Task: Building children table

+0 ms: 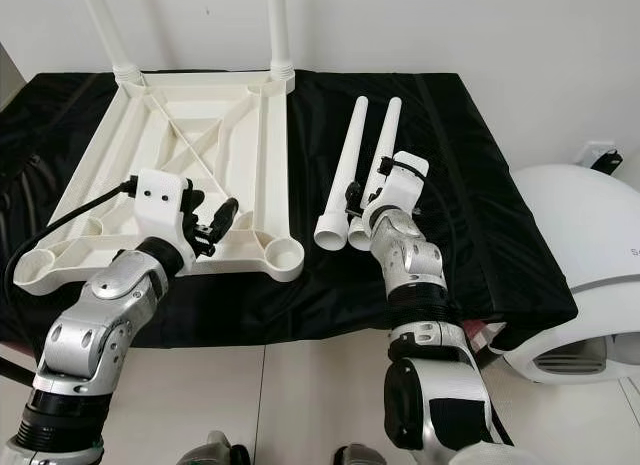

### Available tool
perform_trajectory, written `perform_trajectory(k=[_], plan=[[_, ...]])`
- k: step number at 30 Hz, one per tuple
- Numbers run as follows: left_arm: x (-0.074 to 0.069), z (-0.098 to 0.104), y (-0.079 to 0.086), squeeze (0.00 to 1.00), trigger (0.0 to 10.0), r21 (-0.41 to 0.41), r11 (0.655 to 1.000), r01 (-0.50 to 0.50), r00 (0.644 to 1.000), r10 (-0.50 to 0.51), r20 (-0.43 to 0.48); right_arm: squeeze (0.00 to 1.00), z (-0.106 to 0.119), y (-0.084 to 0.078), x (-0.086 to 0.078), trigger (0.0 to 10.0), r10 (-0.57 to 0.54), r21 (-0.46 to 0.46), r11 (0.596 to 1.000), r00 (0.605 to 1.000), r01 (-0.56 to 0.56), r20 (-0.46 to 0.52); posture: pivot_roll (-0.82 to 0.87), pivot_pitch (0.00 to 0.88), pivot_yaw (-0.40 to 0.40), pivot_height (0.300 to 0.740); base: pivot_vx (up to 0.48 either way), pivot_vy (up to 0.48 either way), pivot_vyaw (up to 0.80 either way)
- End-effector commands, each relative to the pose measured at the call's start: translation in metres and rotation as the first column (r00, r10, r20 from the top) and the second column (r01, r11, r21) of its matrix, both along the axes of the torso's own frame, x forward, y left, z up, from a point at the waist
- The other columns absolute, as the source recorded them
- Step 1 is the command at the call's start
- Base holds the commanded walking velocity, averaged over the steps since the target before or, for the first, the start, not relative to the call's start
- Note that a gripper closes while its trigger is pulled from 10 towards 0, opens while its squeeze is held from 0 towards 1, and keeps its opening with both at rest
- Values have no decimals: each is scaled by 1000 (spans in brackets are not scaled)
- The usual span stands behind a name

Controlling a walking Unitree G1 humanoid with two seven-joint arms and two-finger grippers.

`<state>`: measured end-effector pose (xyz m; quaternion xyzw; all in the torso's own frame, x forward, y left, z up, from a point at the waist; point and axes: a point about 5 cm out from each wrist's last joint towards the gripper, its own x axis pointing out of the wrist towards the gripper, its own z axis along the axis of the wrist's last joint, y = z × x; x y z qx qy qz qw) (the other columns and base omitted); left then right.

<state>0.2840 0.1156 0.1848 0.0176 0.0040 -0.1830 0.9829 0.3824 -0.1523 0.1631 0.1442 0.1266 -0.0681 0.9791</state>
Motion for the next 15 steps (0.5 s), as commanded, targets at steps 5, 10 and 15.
perform_trajectory(k=[5, 10, 15], plan=[[-8, -3, -9, 0, 10000, 12, 997, 80, 997, -80, -17, 0, -3, 3, 4, 10000, -21, 36, 999, 997, 24, -75, -9, 69, 40, 740, 0, 0, 0], [-10, -3, -11, 0, 10000, 12, 995, 94, 995, -94, -22, 0, 1, 5, 9, 10000, -37, 76, 996, 995, 44, -93, -8, 75, 43, 740, 0, 0, 0], [-11, -4, -13, 0, 10000, 11, 995, 102, 994, -102, -28, 0, 7, 7, 16, 10000, -54, 111, 991, 991, 67, -120, -9, 79, 46, 740, 0, 0, 0]])
